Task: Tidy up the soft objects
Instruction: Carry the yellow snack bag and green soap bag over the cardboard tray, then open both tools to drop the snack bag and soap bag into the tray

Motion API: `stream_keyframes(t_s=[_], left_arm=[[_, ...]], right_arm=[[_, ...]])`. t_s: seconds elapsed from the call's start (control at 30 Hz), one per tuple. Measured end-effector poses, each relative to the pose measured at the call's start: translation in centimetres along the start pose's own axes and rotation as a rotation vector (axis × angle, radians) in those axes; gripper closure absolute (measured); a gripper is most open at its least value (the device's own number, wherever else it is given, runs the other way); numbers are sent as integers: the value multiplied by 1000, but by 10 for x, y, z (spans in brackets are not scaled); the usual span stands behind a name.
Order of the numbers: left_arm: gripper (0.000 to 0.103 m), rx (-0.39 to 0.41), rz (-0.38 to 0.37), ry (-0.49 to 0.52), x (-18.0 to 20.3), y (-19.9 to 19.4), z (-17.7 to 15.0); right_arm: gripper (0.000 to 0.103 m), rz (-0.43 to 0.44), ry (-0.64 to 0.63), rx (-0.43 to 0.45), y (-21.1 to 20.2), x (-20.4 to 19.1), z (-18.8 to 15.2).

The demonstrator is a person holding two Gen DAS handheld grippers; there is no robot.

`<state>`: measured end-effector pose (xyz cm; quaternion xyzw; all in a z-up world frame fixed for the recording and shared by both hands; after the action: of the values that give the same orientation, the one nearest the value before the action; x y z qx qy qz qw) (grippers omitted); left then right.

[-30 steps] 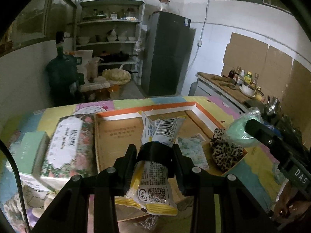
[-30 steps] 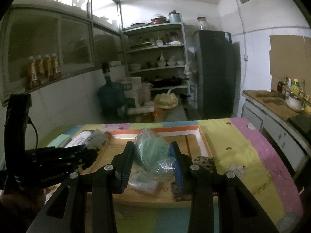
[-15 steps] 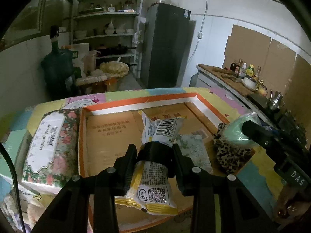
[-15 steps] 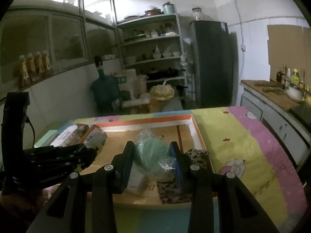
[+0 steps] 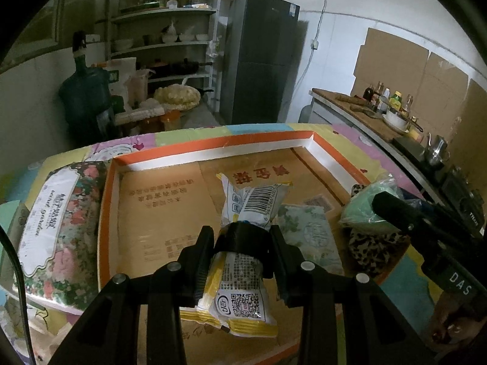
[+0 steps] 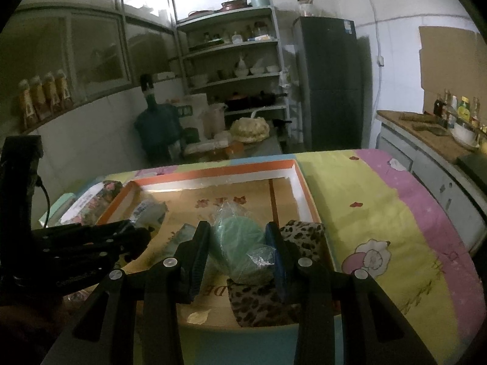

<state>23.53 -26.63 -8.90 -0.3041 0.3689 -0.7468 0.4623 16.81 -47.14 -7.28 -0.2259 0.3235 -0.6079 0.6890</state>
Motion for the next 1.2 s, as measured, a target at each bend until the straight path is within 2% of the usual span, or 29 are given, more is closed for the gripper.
stream_keyframes(t_s=[0.63, 0.9, 1.07, 1.13, 1.2], left_arm=[[65, -43, -29, 6, 5, 18, 2], [65, -44, -50, 0, 3, 15, 2], [52, -13, -52, 3, 4, 3, 1], [50, -4, -56, 6, 5, -1, 1], [42, 9, -52, 8, 5, -7, 1]], right_arm=[[64, 3, 4, -64, 21, 4, -3], [58, 10, 4, -54, 20, 2, -3], [45, 6, -1, -25, 14, -2, -2], [41, 3, -2, -16, 11, -3, -2], [41, -2, -2, -3, 7, -5, -2]])
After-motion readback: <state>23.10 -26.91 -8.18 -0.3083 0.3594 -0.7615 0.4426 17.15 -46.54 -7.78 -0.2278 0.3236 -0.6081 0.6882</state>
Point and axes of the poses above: each gripper's, at about its wrist camera, not at the fingertips, and y roughly the way its jaws point, x to its right, z to its top, the point moved 3 cm from there along y, roughly the way its jaws point, and after that the axes turned 12 degrees about -x, right-handed, at the moved point
